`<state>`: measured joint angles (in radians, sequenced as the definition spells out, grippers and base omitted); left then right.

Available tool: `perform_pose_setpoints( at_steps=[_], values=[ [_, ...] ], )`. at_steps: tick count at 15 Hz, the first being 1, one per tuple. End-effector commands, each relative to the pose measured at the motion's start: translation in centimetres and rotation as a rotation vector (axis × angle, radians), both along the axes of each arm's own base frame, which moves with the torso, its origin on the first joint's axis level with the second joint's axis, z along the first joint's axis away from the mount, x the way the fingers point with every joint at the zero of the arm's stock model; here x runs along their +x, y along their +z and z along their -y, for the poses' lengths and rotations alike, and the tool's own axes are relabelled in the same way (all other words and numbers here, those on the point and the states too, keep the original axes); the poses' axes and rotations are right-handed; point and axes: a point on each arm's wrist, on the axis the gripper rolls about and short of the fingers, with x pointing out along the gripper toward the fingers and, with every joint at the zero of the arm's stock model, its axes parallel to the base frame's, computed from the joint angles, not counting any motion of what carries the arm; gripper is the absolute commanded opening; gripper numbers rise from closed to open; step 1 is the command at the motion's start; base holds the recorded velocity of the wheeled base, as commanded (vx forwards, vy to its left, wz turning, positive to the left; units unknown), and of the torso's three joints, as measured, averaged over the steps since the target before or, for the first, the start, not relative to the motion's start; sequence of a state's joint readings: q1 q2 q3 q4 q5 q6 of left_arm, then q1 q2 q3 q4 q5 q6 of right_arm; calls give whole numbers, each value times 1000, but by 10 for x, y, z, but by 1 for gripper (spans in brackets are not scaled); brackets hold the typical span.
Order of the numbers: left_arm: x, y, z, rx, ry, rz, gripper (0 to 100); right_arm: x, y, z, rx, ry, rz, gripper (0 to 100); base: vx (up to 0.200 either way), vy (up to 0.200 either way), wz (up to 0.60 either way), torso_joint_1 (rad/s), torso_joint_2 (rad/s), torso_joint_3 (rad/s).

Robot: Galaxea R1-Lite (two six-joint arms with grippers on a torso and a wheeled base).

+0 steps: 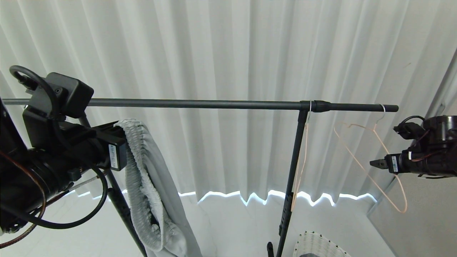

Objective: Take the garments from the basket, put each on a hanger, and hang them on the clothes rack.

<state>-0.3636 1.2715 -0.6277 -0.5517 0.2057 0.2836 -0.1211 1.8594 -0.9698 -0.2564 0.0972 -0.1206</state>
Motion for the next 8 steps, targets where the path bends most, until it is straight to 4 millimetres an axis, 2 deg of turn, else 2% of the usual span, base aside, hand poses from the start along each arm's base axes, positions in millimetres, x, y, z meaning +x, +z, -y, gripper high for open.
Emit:
perform_pose_setpoints(
  at_steps=[1, 6, 8],
  values=[
    [0, 1, 0, -1, 0, 3, 0, -8, 3, -11, -10, 16, 0, 100, 0, 0, 0, 0, 0, 0],
    [-1, 1, -1, -5, 0, 5, 0, -9, 6, -15, -8, 15, 9, 100, 0, 0, 0, 0, 0, 0],
    [-1, 2, 0, -6, 0, 7, 0, -9, 8, -23, 15, 19, 24, 100, 0, 0, 0, 0, 0, 0]
  ],
)
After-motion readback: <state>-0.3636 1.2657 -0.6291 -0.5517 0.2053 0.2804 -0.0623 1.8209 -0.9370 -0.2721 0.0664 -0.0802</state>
